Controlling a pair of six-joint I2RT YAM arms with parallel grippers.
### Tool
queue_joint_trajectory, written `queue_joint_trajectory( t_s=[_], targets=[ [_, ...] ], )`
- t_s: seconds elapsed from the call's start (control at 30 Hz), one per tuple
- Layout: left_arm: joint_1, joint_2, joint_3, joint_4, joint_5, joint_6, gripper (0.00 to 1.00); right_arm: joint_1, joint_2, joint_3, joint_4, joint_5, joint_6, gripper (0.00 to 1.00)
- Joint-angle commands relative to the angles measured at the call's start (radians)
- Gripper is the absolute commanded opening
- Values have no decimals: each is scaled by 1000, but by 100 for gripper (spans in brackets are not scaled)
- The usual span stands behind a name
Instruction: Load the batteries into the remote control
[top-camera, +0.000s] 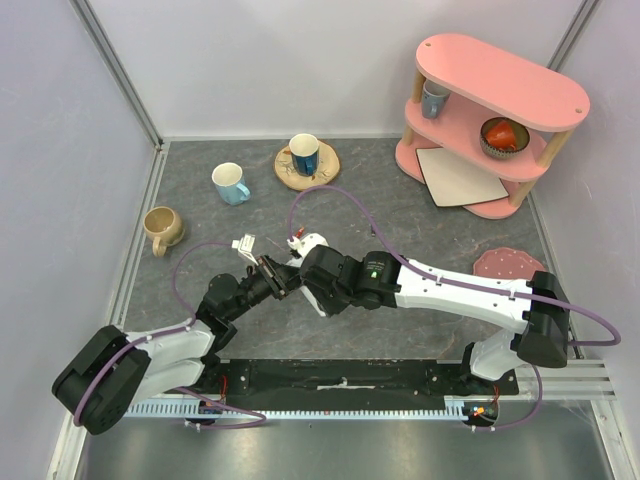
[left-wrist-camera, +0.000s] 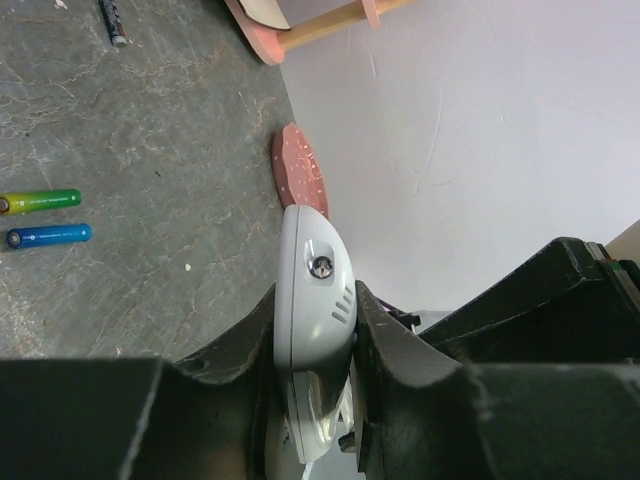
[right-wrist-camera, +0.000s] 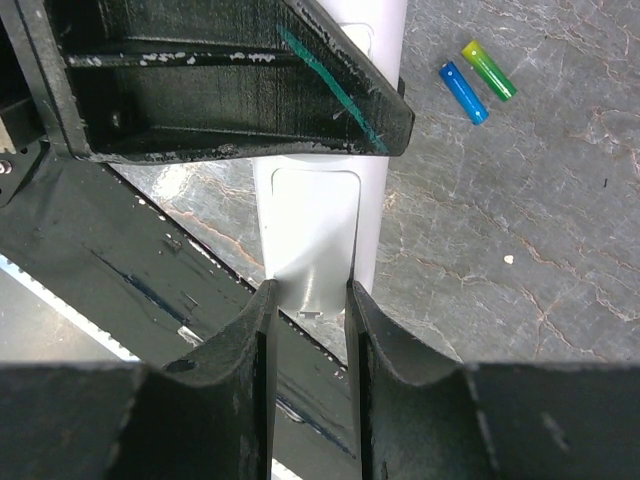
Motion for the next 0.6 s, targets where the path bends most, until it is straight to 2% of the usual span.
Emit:
queue_joint_trajectory(
  t_s=[0.0,0.4,0.57],
  targets=[
    [-10,5,6,147,58,15,2,2,2,34,-9,-4,-12,0],
    [-10,15,4,178,112,4,2,-1,-17,16,-9,14,-15,0],
    [-12,18,4,179,117,2,2,-1,-18,23,-11,14,-15,13]
  ],
)
